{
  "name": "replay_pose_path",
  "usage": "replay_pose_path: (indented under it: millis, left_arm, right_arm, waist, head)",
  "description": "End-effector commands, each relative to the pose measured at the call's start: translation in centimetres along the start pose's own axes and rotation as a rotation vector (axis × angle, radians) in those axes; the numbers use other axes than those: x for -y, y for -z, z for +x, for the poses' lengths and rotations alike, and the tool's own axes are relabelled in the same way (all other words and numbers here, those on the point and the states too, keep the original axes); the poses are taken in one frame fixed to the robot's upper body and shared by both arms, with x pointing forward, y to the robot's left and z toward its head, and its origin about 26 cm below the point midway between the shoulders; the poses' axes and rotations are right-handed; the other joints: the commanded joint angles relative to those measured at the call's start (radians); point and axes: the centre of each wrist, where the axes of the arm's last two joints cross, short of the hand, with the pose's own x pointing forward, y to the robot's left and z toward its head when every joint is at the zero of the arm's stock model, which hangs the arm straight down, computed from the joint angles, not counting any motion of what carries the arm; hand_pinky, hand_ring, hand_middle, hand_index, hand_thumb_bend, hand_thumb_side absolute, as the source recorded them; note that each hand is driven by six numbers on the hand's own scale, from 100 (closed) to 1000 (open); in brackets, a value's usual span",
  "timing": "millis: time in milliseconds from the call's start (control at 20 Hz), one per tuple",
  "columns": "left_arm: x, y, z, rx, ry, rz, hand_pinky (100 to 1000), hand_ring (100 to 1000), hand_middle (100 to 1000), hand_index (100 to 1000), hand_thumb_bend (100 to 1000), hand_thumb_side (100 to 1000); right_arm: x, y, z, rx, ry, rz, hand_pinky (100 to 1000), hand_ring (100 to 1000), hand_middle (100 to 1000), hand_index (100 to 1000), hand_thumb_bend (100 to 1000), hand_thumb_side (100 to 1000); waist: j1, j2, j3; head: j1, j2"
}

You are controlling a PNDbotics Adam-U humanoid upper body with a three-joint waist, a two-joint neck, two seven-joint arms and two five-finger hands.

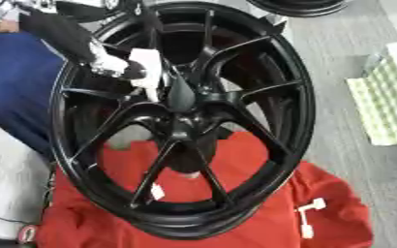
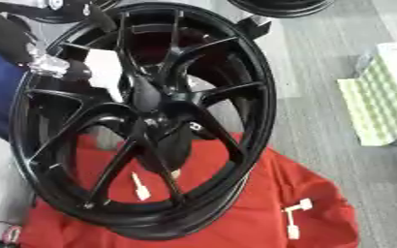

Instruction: Pull the pin out of the wheel hub.

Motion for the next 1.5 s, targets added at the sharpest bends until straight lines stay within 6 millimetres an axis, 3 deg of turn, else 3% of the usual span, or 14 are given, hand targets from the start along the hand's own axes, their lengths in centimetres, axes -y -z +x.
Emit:
replay_pose_path:
  millis: [50, 750, 1150, 1500]
  left_arm:
    - [-0.7, -0.3, -0.3, -0.021, 0.029, 0.010, 971, 948, 841, 957, 435, 743]
    - [-0.2, 0.3, -0.7, -0.017, 0.053, -0.038, 948, 911, 776, 905, 425, 779]
    - [0.1, 0.5, -1.0, -0.036, 0.086, -0.068, 936, 908, 793, 911, 456, 720]
    - [0.2, 0.9, -1.3, -0.051, 0.103, -0.065, 929, 902, 790, 907, 427, 691]
  right_arm:
    - [0.4, 0.6, 0.6, -0.071, -0.092, -0.152, 382, 616, 505, 737, 134, 404]
    - [0.5, 0.7, 0.5, -0.077, -0.091, -0.157, 382, 617, 506, 737, 141, 402]
    - [0.5, 0.7, 0.5, -0.077, -0.087, -0.158, 381, 616, 505, 737, 141, 404]
    - [0.5, 0.7, 0.5, -0.079, -0.083, -0.159, 380, 615, 505, 736, 143, 404]
  waist:
    - [-0.006, -0.013, -0.002]
    - [-0.007, -0.010, -0.002]
    - [-0.006, -0.008, -0.002]
    - [-0.005, -0.004, -0.004]
  head:
    - [0.003, -0.001]
    - [-0.009, -0.011]
    - [-0.003, -0.015]
    - [0.001, -0.019]
